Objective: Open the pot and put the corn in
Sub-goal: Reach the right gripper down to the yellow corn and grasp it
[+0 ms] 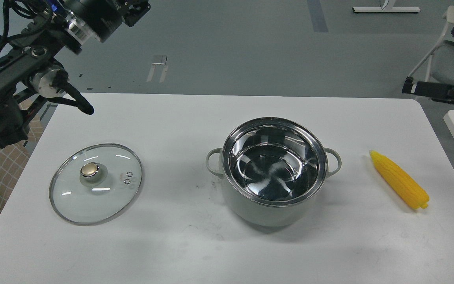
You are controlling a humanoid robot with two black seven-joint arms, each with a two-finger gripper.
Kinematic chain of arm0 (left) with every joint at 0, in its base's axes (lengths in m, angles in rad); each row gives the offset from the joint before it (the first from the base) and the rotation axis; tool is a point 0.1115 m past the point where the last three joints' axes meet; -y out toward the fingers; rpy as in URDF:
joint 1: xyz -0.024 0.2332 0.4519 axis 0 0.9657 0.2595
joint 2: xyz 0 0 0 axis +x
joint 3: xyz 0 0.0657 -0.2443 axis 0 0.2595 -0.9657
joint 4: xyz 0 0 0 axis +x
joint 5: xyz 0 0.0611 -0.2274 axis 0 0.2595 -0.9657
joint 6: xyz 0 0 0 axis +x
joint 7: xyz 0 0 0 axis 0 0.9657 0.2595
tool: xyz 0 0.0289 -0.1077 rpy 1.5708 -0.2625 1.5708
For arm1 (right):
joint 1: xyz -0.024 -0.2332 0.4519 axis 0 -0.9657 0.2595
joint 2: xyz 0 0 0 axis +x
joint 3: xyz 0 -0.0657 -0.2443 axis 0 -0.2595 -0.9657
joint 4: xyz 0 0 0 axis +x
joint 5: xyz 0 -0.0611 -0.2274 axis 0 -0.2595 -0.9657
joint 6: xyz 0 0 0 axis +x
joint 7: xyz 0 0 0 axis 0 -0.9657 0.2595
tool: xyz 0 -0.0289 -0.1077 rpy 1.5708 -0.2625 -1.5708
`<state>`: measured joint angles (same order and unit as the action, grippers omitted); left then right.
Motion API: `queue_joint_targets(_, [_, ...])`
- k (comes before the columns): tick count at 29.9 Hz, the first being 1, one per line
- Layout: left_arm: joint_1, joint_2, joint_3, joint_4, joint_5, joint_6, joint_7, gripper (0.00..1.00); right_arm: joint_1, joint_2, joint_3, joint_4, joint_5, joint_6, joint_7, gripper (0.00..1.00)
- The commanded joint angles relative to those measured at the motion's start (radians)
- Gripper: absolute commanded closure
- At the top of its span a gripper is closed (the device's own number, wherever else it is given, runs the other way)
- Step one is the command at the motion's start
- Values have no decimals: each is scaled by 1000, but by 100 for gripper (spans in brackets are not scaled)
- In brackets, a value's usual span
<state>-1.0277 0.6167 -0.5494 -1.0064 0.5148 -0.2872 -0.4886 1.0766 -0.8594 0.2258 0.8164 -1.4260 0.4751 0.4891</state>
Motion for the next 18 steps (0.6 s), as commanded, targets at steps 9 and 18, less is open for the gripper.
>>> queue_joint_targets(9, [8,-61,12,-15,1,5,0,5,-37,33,-62,47,-185,-18,0,0])
queue_joint_targets(18, [24,-74,14,-15,7,3,0,5,-60,62,-111,35,-310,-30,0,0])
